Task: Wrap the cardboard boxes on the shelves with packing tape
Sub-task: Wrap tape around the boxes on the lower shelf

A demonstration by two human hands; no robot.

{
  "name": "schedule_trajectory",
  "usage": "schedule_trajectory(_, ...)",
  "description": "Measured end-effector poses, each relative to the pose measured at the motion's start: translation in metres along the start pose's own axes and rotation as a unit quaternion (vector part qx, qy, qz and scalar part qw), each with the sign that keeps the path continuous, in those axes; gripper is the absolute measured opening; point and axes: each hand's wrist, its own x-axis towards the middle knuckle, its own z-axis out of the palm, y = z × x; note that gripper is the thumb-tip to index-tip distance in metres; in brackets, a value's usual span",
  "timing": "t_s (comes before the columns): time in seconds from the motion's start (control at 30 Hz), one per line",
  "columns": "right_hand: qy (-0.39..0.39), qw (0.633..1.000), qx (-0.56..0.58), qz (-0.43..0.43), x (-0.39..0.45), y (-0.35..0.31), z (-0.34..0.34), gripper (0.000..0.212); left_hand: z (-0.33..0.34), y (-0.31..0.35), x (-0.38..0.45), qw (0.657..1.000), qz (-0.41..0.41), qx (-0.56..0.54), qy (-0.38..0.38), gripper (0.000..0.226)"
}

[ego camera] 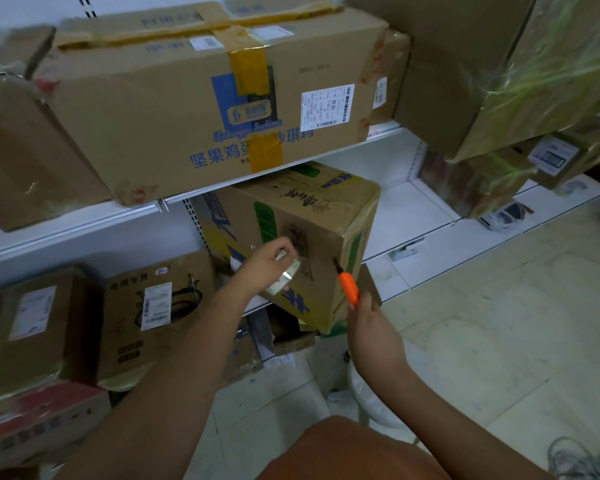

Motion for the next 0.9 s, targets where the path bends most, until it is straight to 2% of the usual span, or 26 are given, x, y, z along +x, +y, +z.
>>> schedule_trajectory(0.1, 0.01, 0.996, 0.079, 0.029, -0.016, 0.023, -0.004, 0.03, -0.012, -0.012, 0.001, 0.999, -0.03, -0.028, -0.002, 0.014)
schedule_trajectory(0.17, 0.007, 0.991, 0.134, 0.0, -0.024, 0.022, -0.012, 0.043, -0.013, -0.012, 0.004, 0.999, -0.027, -0.043, 0.006, 0.014)
schedule_trajectory(0.23, 0.049, 0.985, 0.166, -0.021, -0.013, 0.013, -0.024, 0.045, -0.011, -0.009, 0.005, 0.998, -0.016, -0.06, 0.022, 0.015)
schedule_trajectory(0.37, 0.181, 0.974, 0.111, -0.078, 0.05, -0.01, -0.041, 0.047, -0.008, -0.011, 0.001, 0.998, -0.013, -0.052, 0.034, 0.011)
schedule_trajectory(0.53, 0.159, 0.971, 0.115, -0.136, 0.094, -0.002, -0.028, 0.032, -0.016, -0.013, -0.007, 0.997, -0.011, -0.041, 0.066, 0.011)
schedule_trajectory(0.63, 0.171, 0.963, 0.1, -0.185, 0.102, 0.009, -0.03, 0.035, -0.029, -0.022, -0.015, 0.985, -0.024, -0.064, 0.158, 0.013)
schedule_trajectory(0.77, 0.198, 0.964, 0.086, -0.155, 0.12, 0.038, -0.045, 0.038, -0.052, -0.034, -0.024, 0.921, -0.056, -0.149, 0.355, 0.022)
schedule_trajectory(0.83, 0.195, 0.967, 0.086, -0.137, 0.128, 0.054, -0.054, 0.034, -0.063, -0.038, -0.027, 0.899, -0.058, -0.15, 0.406, 0.019)
schedule_trajectory(0.9, 0.181, 0.968, 0.092, -0.148, 0.129, 0.064, -0.06, 0.03, -0.07, -0.039, -0.028, 0.89, -0.041, -0.16, 0.425, 0.017)
